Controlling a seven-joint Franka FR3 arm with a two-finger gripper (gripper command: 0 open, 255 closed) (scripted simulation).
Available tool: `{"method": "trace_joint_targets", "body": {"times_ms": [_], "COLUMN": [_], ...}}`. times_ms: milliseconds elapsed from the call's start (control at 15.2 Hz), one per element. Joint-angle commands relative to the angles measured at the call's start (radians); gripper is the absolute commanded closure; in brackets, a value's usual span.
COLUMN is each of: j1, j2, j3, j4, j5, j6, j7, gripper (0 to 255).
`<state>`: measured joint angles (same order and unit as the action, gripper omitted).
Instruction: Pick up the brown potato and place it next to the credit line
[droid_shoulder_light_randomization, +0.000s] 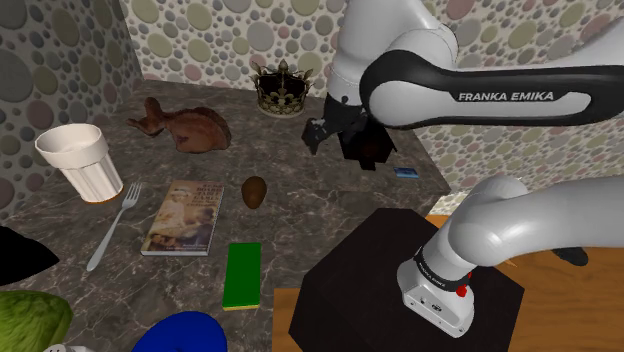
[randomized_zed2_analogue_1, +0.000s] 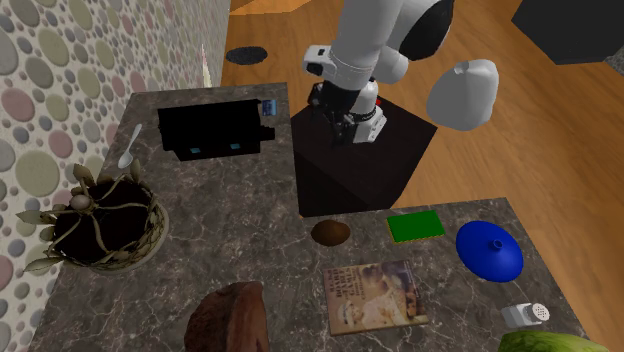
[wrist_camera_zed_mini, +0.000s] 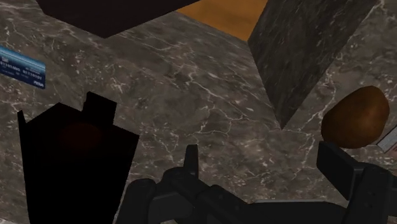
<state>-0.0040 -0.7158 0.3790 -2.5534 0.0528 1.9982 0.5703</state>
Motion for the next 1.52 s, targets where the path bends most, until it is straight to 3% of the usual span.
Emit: {"method": "trace_joint_targets", "body": {"times_ms": [0, 264, 528, 726, 924, 990, 1056, 1452], "j1": [-0.014, -0.063, -0.146, -0.227, -0.297, -0.299, -0.287, -0.271], "j2": [0.058, 0.185, 0.342, 0.488, 0.679, 0.754, 0.78, 0.86], "j3": [0.066, 0.197, 0.341, 0.458, 0.563, 0.578, 0.571, 0.537], "j4": [0.012, 0.046, 0.112, 0.182, 0.275, 0.312, 0.325, 0.308], "j5": [0.009, -0.005, -0.077, -0.194, -0.392, -0.473, -0.5, -0.603], "j6": [0.05, 0.142, 0.219, 0.256, 0.252, 0.237, 0.231, 0.276], "j7": [0.095, 0.279, 0.489, 0.679, 0.915, 1.001, 1.029, 1.097], "gripper": [0, 0, 0, 0, 0, 0, 0, 0]}}
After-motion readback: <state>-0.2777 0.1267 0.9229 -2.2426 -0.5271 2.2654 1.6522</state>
